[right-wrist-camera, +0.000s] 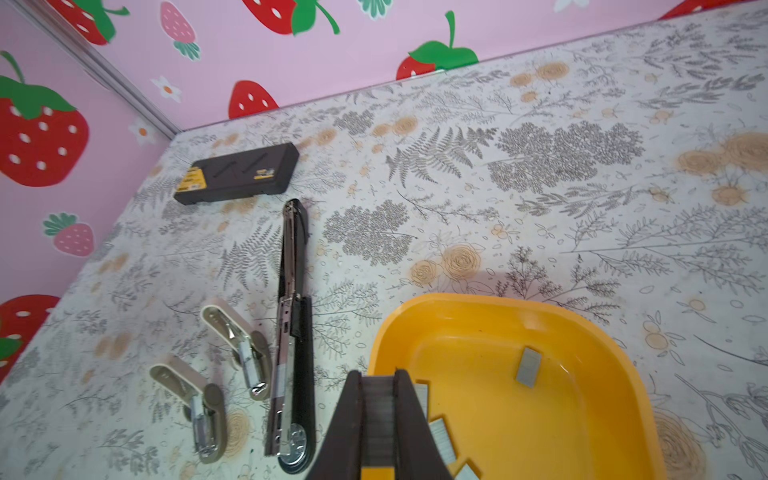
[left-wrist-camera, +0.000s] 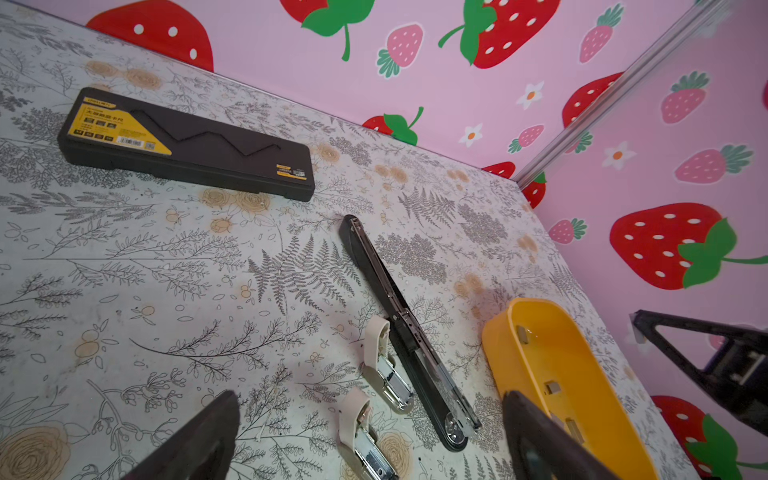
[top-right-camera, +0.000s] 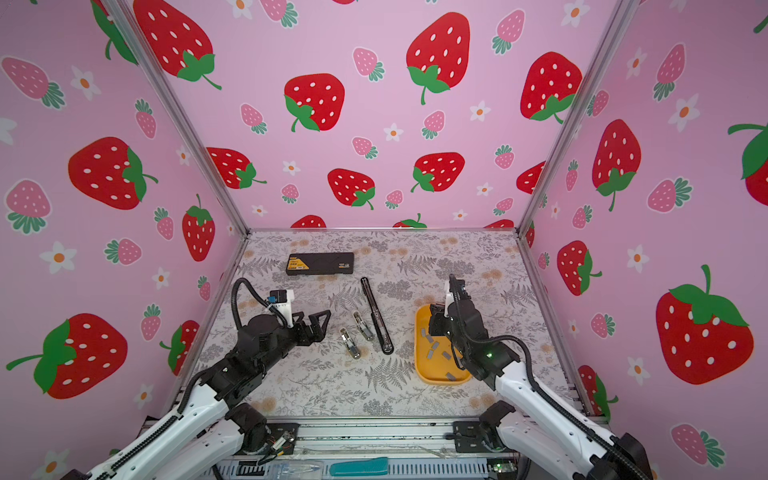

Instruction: Load the staples into the stapler

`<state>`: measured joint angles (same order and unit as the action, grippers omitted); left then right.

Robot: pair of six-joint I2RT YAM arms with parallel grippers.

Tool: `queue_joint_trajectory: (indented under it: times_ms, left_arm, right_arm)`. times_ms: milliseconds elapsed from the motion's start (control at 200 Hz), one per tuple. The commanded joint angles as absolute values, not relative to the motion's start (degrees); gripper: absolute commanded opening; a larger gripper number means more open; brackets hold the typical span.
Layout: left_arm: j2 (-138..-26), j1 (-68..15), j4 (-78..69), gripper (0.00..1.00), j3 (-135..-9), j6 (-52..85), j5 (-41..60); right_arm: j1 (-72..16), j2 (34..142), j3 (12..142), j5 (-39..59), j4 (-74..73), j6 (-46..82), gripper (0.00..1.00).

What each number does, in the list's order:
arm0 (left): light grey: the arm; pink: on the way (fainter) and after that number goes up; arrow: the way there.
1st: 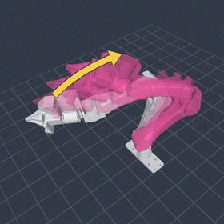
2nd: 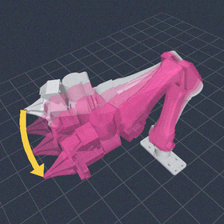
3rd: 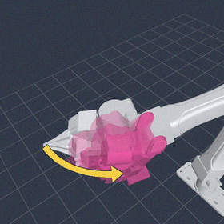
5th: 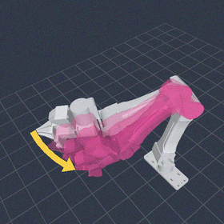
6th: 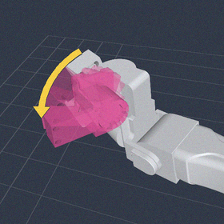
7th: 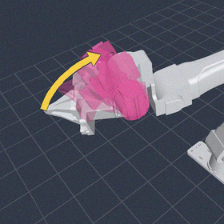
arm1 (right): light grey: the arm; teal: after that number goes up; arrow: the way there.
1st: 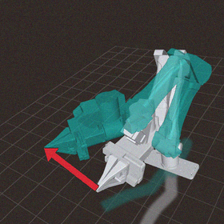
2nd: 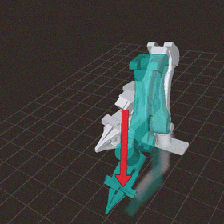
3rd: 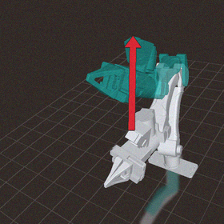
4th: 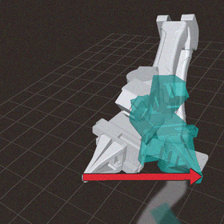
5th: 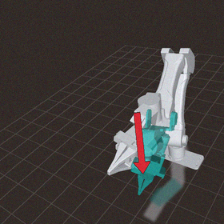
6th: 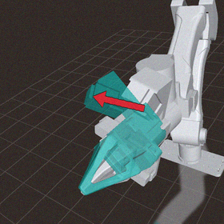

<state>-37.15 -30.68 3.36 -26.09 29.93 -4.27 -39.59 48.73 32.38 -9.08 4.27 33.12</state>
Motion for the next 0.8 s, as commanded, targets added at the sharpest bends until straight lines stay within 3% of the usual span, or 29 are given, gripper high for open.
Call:
queue_joint_trajectory:
  times_ms: [0, 165, 375, 795]
  left_arm:
    - [-31.86, -30.93, 3.48, 0.99, -22.81, 28.48, -4.61]
    - [-27.97, -30.83, 5.49, 0.99, -20.45, 28.77, -7.21]
    - [-32.91, -30.29, 3.47, 0.99, -18.54, 30.46, -14.03]
    - [-39.22, -19.05, -4.36, 0.99, -11.8, 32.75, -9.67]
  right_arm:
    - [-41.13, 48.08, 32.54, -6.52, 4.88, 32.33, 0.05]
    - [-44.11, 49.45, 34.79, -6.24, 3.63, 32.25, 0.05]
    - [-50.18, 54.61, 39.84, -9.25, 2.73, 32.16, 0.05]
    - [-63.36, 72.36, 46.41, -14.77, -9.49, 29.5, 0.05]
